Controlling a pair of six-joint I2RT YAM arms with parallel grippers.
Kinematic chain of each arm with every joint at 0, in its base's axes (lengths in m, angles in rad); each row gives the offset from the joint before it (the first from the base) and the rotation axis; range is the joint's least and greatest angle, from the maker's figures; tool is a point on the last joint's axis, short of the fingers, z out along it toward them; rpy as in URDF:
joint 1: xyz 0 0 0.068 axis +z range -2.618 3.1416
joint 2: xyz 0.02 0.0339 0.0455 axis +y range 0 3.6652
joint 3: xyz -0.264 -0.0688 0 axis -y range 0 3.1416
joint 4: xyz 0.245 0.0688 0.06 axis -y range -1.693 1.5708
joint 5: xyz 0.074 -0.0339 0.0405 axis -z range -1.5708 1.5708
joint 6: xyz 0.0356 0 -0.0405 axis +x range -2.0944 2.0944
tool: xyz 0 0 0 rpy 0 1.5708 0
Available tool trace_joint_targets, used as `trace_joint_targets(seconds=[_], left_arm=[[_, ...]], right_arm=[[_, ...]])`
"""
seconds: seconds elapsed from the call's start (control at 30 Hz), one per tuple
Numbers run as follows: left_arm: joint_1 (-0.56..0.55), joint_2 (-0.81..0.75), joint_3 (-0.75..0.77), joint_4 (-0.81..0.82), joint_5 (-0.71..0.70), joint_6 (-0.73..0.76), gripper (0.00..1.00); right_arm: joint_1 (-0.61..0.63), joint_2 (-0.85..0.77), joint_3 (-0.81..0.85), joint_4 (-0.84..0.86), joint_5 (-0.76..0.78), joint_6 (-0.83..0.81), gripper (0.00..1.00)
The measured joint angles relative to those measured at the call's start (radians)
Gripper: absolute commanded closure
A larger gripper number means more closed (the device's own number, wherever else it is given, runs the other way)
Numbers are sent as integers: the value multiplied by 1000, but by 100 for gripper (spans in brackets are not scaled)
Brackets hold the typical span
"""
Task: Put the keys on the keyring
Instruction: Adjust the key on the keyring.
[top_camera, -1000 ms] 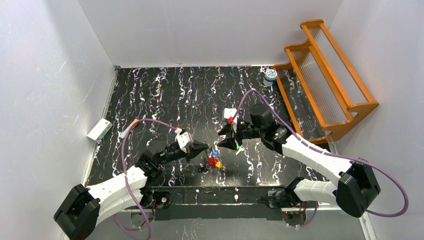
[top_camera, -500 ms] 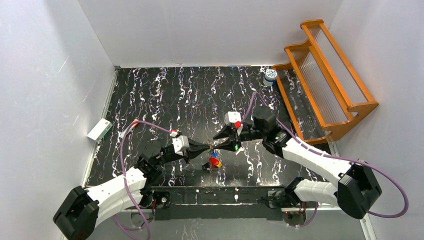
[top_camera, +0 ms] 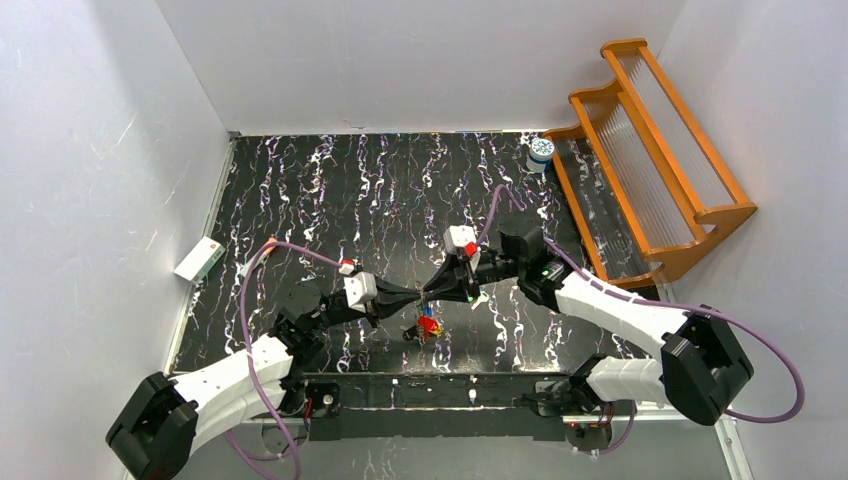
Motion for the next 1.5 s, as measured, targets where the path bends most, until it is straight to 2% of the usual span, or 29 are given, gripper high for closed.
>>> trace_joint_targets(seconds=[0.4,0.47,0.53,0.63,0.87,1.07,1.5], left_arm=[[0,0,0,3,14,-34,100],[0,0,0,2,14,-39,100],[0,0,0,3,13,-41,85],[-1,0,0,6,5,-39,73],[-2,-21,0,2,-60,-40,58],[-2,-59,0,-46,-104,-26,56],[-2,-60,83,-335,-110,101,56]], right_arm=[[-1,19,0,36,-19,32,99],[-2,21,0,38,-19,34,99],[-3,21,0,39,-19,33,99],[-3,21,0,21,-13,23,99],[-3,19,6,-114,39,-47,99],[-3,19,56,-267,100,-119,99],[5,99,256,-610,247,-230,99]])
